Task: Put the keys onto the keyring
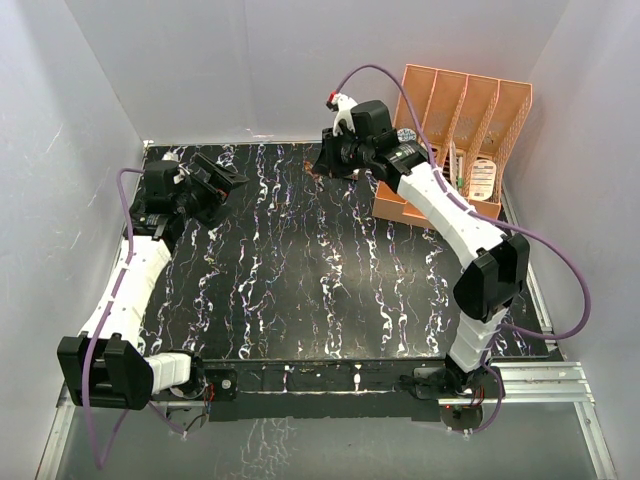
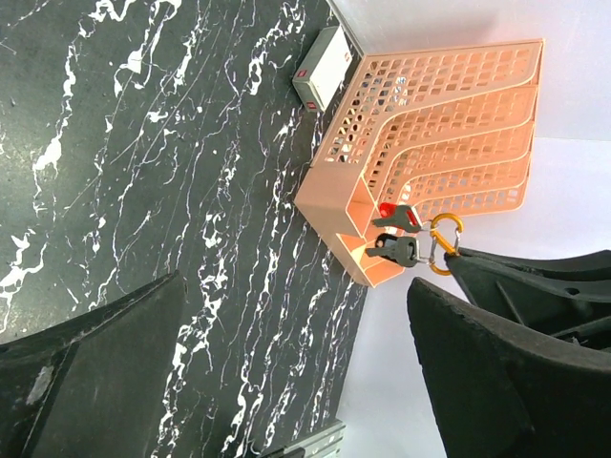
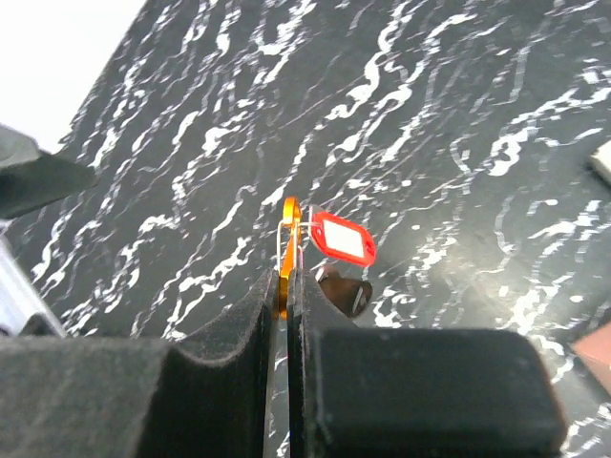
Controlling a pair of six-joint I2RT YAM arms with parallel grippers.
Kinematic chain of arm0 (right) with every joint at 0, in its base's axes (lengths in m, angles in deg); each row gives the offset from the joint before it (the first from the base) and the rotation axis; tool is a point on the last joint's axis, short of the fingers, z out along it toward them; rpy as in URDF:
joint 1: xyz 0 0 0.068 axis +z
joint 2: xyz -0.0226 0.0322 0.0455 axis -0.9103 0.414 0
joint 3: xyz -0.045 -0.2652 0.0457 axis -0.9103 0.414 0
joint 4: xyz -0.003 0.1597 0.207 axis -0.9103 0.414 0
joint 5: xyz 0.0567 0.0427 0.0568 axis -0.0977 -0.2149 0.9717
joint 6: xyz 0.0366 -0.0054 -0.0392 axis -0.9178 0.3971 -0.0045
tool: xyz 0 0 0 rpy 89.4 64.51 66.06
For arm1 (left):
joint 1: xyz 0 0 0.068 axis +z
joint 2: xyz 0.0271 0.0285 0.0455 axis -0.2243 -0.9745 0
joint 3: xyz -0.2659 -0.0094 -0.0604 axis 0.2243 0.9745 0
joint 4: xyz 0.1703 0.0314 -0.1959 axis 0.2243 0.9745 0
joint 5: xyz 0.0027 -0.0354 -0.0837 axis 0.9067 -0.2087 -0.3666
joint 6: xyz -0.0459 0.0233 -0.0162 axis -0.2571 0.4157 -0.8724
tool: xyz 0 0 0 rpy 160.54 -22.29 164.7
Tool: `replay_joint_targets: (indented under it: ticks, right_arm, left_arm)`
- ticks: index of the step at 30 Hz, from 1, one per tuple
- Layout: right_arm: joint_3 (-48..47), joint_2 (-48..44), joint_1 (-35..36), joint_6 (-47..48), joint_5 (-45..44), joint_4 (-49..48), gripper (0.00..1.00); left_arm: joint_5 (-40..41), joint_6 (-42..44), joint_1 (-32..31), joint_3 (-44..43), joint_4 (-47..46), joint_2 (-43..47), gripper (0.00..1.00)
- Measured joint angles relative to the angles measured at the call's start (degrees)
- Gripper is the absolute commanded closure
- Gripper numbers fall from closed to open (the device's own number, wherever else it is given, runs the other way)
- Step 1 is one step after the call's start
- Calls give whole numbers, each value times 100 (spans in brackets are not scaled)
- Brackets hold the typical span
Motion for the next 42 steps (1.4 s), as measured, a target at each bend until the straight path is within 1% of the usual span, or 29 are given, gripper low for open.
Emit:
replay_joint_targets:
  ticks: [4,6,9,11,14,16,18,22,26,29,34,42]
  right_arm:
    - [562,-168,-15,-208,820,-610,100]
    - [654,-192,-11,-271,916,-643,100]
    - [654,-197,-31,-319,597,-590,100]
    - [686,-205,-164,-413,310,-579,100]
    - [1056,-369,-455,-553,-24,-695,100]
    - [1335,-483,-612,-603,20,-813,100]
    - [1672,-603,-662,-704,365,-1119,100]
    - [2258,-769,-584,-848,1429,-1836,100]
    - [2389,-776,-518,-866,2337,-2236,100]
    - [2387,-774,-522,-826,2824,-2514,100]
    - [2116,-599,-522,-660,3257,-2566,100]
    - [1958,-490,-525,-544,3342,-2533,100]
  left_arm:
    - [-131,-2,44,0,-44,-31,1]
    - [-188,-2,59,0,-50,-72,1]
    - [-234,0,92,0,-44,-153,1]
    - [-262,4,120,0,-42,-181,1]
    - [-282,22,153,0,-42,-188,1]
    - [-310,24,168,0,-44,-188,1]
    - [-339,35,186,0,-44,-188,1]
    - [-389,68,223,20,-52,-186,1]
    - [-420,85,254,118,-103,-177,1]
    - [-459,85,271,164,-142,-168,1]
    - [-586,83,291,234,-227,-98,1]
    - [-826,131,302,286,-348,-20,1]
